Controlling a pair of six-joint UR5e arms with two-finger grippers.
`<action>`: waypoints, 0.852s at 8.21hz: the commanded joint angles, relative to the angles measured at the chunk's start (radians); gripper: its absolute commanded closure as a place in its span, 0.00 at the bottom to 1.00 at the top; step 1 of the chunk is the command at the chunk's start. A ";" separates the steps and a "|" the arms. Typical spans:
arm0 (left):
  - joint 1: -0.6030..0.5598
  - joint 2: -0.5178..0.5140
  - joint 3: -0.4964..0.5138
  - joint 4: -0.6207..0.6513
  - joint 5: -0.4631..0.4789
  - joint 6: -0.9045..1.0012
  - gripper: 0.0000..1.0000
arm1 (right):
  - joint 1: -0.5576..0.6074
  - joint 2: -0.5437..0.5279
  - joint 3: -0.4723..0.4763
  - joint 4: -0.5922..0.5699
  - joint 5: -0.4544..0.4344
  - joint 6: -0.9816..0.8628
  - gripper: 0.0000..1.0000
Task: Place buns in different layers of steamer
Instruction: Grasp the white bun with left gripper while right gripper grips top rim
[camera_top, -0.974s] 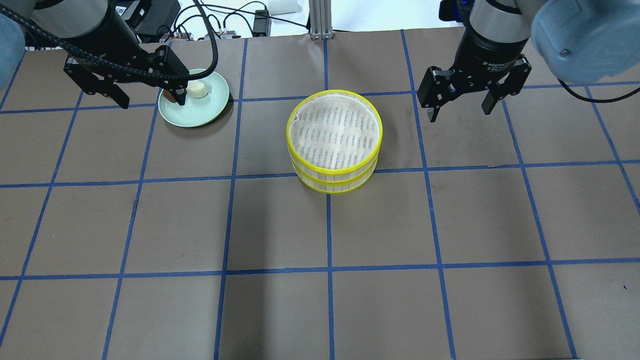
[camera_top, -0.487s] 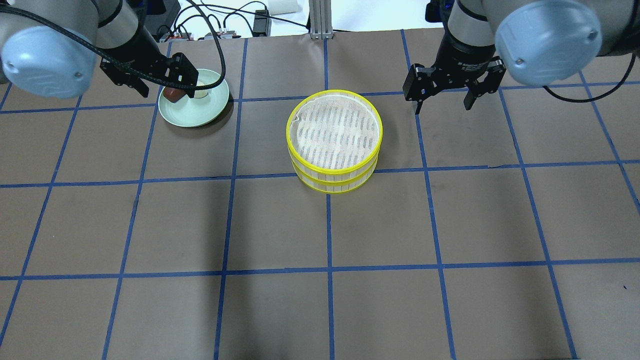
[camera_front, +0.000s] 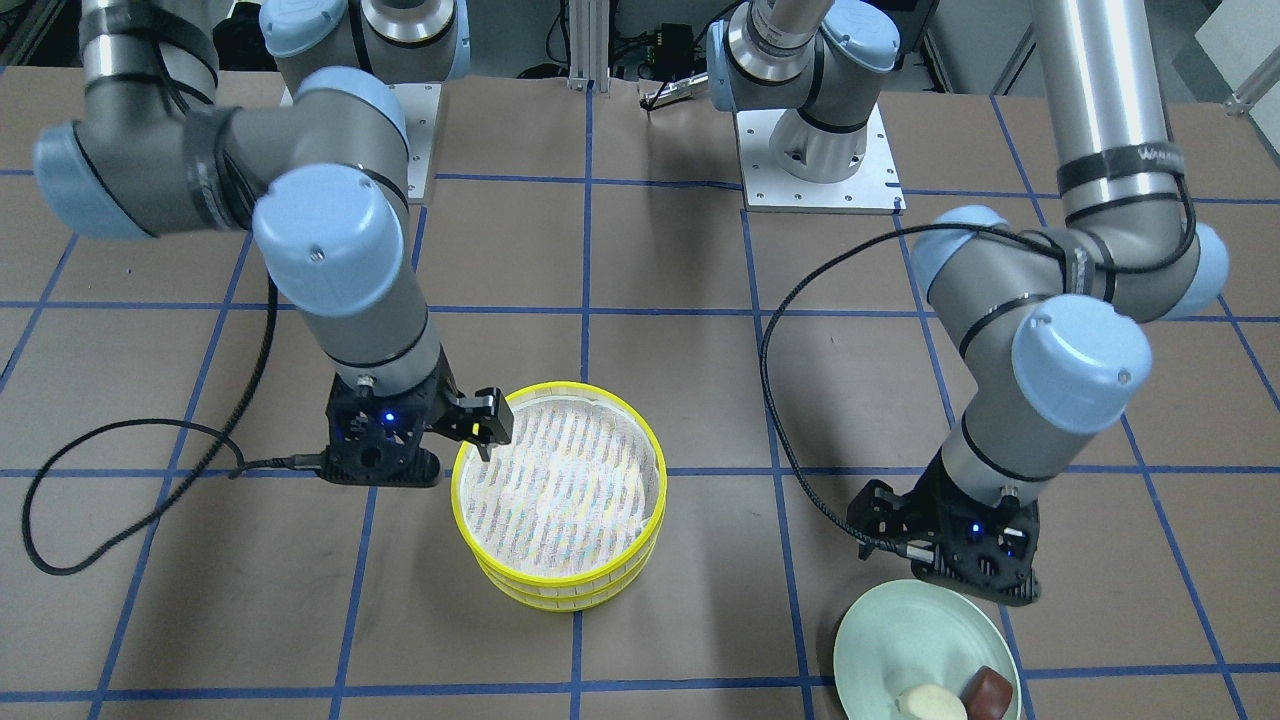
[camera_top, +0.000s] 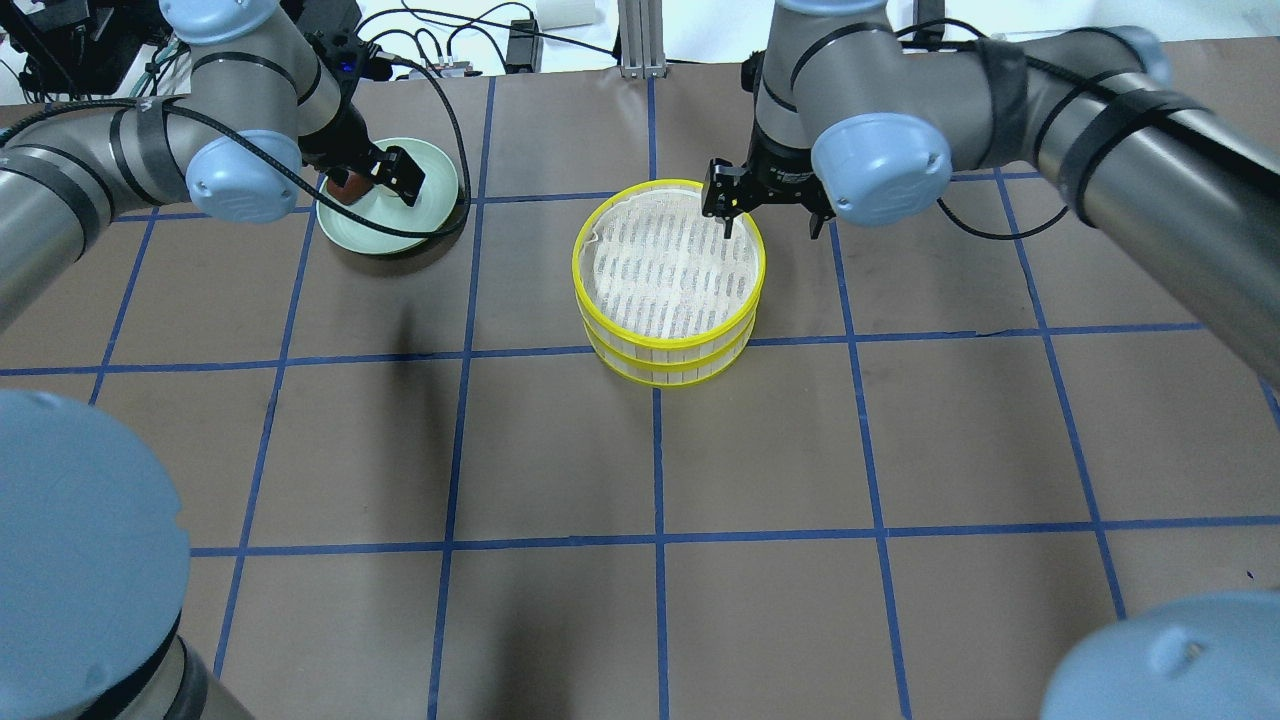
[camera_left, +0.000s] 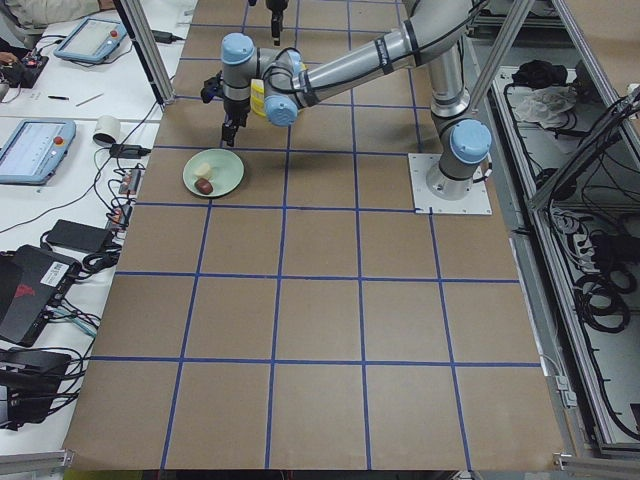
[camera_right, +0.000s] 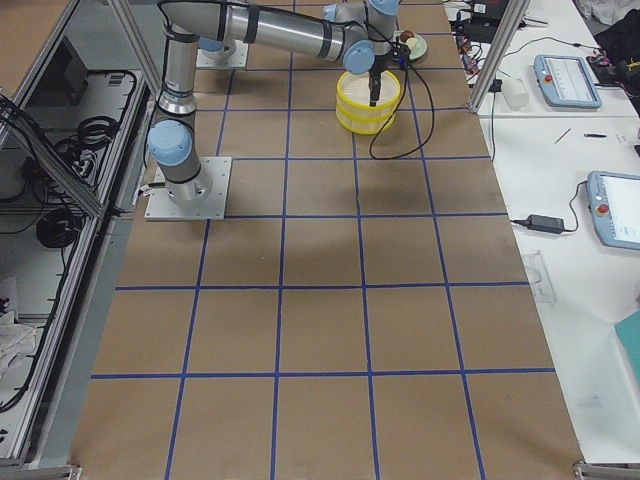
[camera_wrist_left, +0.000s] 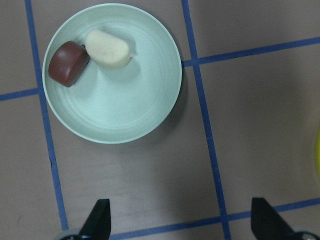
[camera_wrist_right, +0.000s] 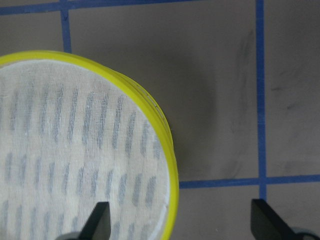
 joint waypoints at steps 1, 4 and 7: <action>0.066 -0.172 0.087 0.107 -0.018 0.301 0.00 | 0.018 0.111 0.001 -0.101 -0.012 0.023 0.00; 0.072 -0.272 0.159 0.193 -0.091 0.322 0.00 | 0.018 0.113 0.009 -0.098 -0.002 0.040 0.51; 0.072 -0.291 0.172 0.196 -0.118 0.396 0.00 | 0.016 0.100 0.009 -0.093 -0.014 0.028 0.97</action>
